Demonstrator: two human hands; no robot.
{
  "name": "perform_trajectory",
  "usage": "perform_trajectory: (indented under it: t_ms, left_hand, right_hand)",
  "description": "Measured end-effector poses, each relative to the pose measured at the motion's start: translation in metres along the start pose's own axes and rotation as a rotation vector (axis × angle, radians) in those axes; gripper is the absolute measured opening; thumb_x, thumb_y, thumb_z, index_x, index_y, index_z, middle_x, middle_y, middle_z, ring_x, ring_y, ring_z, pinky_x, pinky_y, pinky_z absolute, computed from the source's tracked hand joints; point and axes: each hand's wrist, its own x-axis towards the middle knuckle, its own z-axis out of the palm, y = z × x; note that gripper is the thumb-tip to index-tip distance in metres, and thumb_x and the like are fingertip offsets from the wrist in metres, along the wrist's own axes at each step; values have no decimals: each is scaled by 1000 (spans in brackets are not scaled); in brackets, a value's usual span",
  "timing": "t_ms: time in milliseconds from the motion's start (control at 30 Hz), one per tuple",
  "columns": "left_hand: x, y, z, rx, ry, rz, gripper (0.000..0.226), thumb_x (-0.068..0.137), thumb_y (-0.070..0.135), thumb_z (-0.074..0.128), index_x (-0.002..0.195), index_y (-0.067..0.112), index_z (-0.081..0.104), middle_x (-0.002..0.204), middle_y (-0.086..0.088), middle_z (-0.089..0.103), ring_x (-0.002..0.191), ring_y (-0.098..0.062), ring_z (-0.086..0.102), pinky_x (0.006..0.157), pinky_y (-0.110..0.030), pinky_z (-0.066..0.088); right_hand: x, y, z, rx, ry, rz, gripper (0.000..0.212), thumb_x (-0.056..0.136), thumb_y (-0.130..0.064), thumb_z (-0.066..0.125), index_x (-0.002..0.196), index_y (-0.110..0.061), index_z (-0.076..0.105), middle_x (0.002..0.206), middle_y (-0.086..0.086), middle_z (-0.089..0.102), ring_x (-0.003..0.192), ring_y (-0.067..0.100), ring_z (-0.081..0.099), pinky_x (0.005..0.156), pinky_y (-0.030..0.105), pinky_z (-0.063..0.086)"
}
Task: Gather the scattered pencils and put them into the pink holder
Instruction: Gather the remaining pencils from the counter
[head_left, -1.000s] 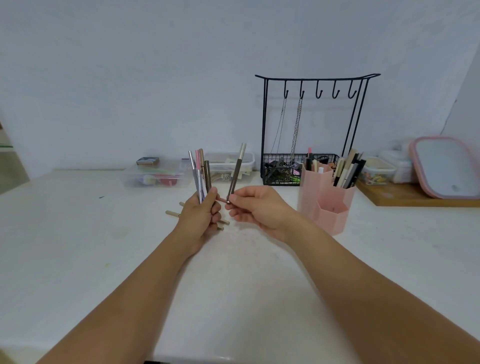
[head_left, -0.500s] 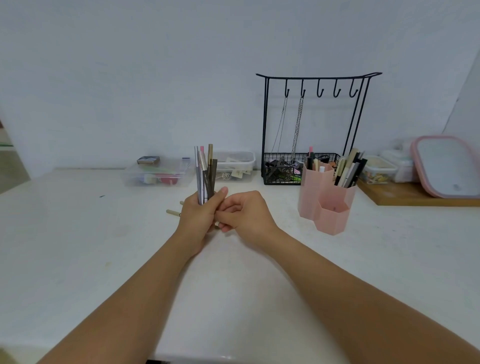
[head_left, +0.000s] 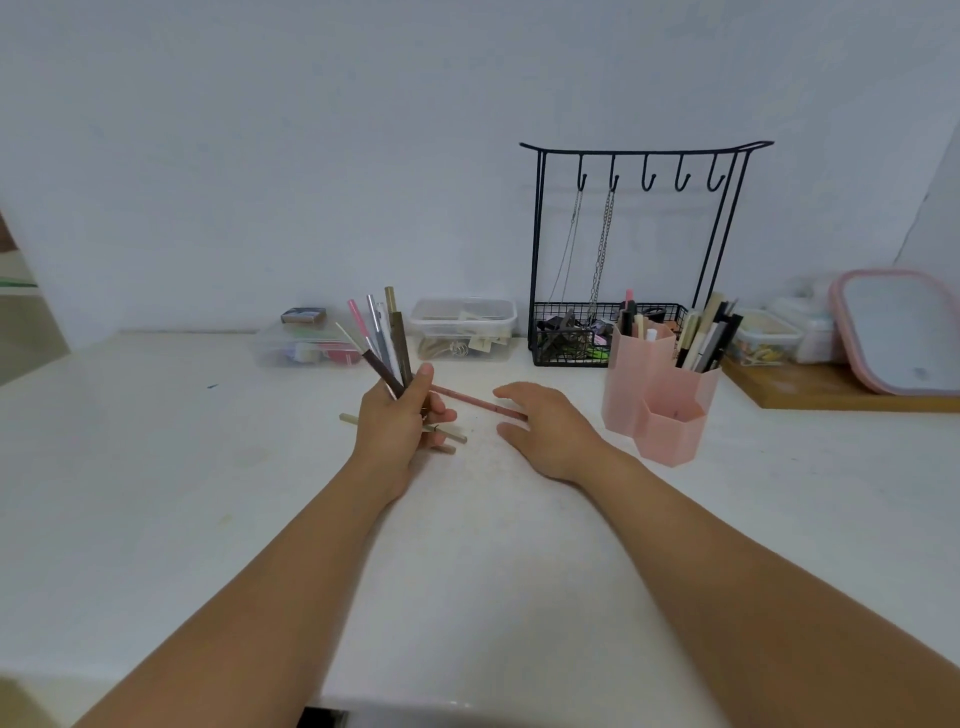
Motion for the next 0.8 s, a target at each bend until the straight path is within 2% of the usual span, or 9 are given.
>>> perform_trajectory:
  t_ms: [67, 167, 267, 367, 467, 533, 600, 667, 800]
  left_hand:
    - [2, -2, -2, 15, -9, 15, 18, 98, 25, 67, 88, 14, 56, 63, -2, 53, 51, -13, 58, 39, -23, 43]
    - [2, -2, -5, 55, -5, 15, 21, 92, 24, 74, 83, 19, 55, 59, -1, 47, 47, -14, 42, 40, -21, 36]
    - [0, 1, -3, 41, 16, 10, 33, 87, 37, 78, 78, 19, 52, 55, 3, 43, 43, -11, 37, 40, -21, 33]
    - [-2, 6, -1, -4, 30, -41, 43, 91, 56, 65, 79, 16, 53, 52, 3, 41, 42, -11, 35, 38, -20, 30]
    - [-1, 5, -2, -13, 26, -39, 36, 97, 45, 63, 80, 17, 49, 57, 1, 44, 43, -12, 38, 36, -19, 31]
    - [0, 2, -3, 10, 25, -35, 26, 99, 34, 63, 84, 18, 49, 59, 1, 47, 41, -10, 41, 38, -20, 32]
    - [2, 0, -3, -1, 24, -41, 22, 100, 31, 63, 87, 18, 50, 59, 2, 46, 40, -9, 39, 38, -20, 30]
    - [2, 1, -3, -29, 21, -47, 25, 98, 34, 65, 89, 16, 51, 56, 4, 41, 39, -8, 34, 37, -19, 28]
    - [-1, 4, -2, -20, -15, -46, 42, 88, 54, 70, 85, 16, 53, 48, 8, 39, 40, -8, 31, 40, -21, 29]
  right_hand:
    - [1, -1, 1, 10, -17, -4, 38, 96, -29, 59, 134, -23, 58, 137, -2, 58, 126, 20, 51, 106, 36, 42]
    - [0, -6, -6, -41, 75, 15, 23, 93, -27, 63, 113, -23, 72, 111, -3, 70, 102, 19, 61, 90, 34, 49]
    - [-1, -10, -11, -90, 164, 41, 10, 87, -17, 69, 93, -19, 77, 93, -1, 72, 86, 19, 64, 76, 30, 51]
    - [2, -12, -9, -128, 140, 114, 8, 86, -17, 69, 87, -14, 76, 89, 4, 72, 81, 23, 65, 71, 30, 52]
    - [5, -11, -9, -79, 111, 192, 10, 87, -15, 69, 87, -12, 79, 89, 6, 74, 82, 23, 67, 72, 28, 52]
    - [4, -15, -11, 139, 138, 230, 11, 89, -13, 68, 88, -8, 78, 83, 5, 72, 75, 18, 64, 65, 23, 49]
    - [-2, -26, -12, 592, 126, 262, 10, 93, -10, 65, 92, -5, 73, 77, 6, 65, 64, 15, 58, 57, 17, 48]
    - [-9, -43, -10, 1006, 60, 229, 9, 96, -6, 60, 97, 0, 67, 79, 9, 62, 66, 16, 59, 61, 21, 55]
    - [-15, -70, -2, 1246, 36, 158, 8, 97, -4, 58, 98, 1, 65, 82, 11, 65, 71, 18, 64, 68, 27, 60]
